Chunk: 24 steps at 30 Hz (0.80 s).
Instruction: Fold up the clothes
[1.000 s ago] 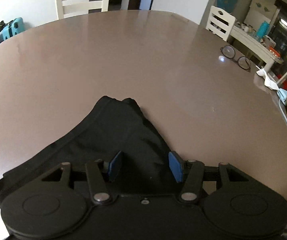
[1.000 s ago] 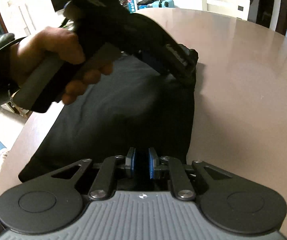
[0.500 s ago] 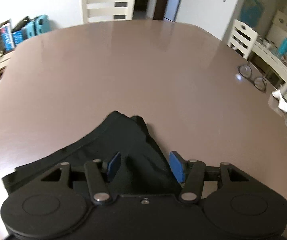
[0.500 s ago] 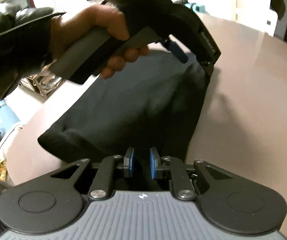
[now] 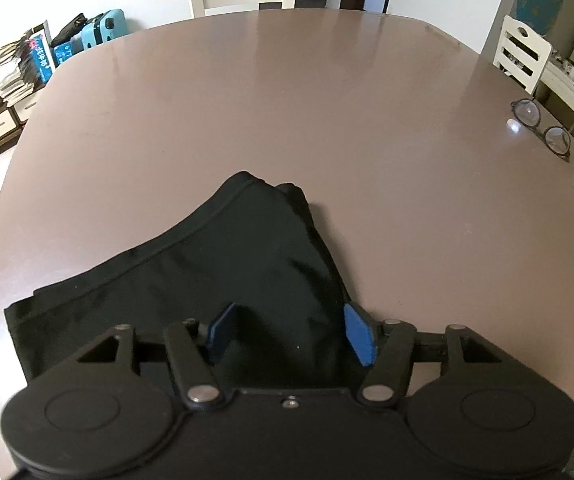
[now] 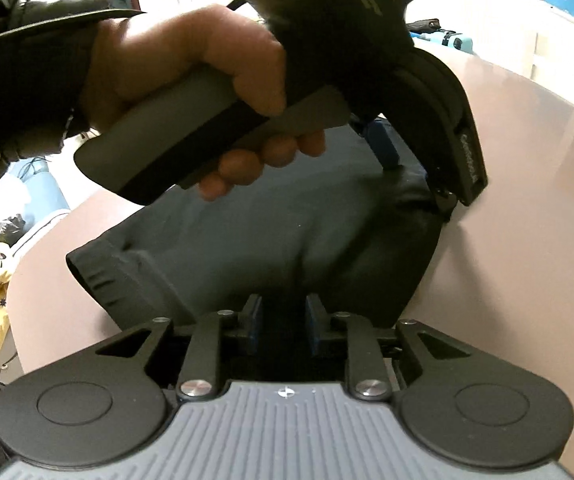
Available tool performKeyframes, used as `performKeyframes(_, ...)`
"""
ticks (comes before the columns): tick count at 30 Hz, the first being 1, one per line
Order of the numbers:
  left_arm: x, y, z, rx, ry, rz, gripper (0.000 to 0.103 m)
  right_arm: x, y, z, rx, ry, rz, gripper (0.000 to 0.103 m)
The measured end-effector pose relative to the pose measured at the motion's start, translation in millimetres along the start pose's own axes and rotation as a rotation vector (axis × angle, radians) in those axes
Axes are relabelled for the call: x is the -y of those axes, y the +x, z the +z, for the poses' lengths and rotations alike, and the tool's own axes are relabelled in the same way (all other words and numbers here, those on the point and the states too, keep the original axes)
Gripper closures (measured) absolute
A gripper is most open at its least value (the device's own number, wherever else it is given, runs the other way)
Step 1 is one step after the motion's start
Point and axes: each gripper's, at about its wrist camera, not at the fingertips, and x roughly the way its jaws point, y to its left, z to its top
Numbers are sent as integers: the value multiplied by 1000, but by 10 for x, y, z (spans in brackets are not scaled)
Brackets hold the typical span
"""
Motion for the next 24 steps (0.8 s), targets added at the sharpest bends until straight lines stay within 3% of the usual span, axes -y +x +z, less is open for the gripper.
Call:
performKeyframes(18, 115, 28, 33, -11, -5, 43, 34, 70, 13, 44, -7, -51, 46, 70)
performKeyframes(24, 74, -14, 76, 5, -54, 49, 34, 12, 9, 64, -21, -79, 55, 66)
